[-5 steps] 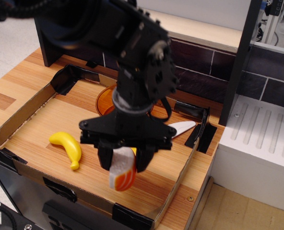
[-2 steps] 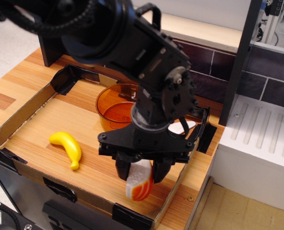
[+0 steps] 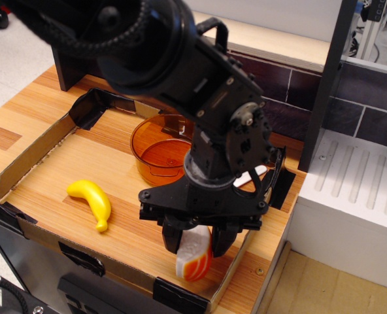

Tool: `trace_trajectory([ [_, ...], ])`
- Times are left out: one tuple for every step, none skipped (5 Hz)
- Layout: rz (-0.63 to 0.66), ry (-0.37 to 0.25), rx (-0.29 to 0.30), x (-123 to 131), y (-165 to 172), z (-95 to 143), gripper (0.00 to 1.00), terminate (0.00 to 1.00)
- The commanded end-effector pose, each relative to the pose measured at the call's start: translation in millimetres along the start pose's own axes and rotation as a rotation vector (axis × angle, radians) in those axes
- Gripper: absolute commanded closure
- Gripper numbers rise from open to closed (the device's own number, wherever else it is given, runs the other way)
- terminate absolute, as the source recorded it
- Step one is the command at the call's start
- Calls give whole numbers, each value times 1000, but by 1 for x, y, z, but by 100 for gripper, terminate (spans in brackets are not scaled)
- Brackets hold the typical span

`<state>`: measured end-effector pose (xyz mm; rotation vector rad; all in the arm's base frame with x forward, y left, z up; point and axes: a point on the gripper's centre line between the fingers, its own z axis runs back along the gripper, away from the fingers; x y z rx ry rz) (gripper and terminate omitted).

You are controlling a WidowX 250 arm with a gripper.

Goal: Take sushi out of pot

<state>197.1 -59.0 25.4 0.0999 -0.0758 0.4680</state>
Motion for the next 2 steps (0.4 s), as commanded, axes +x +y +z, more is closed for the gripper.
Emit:
trace_trajectory([
  [50, 54, -127, 13, 17, 26, 0, 0],
  [111, 76, -184, 22, 21, 54, 0, 100],
])
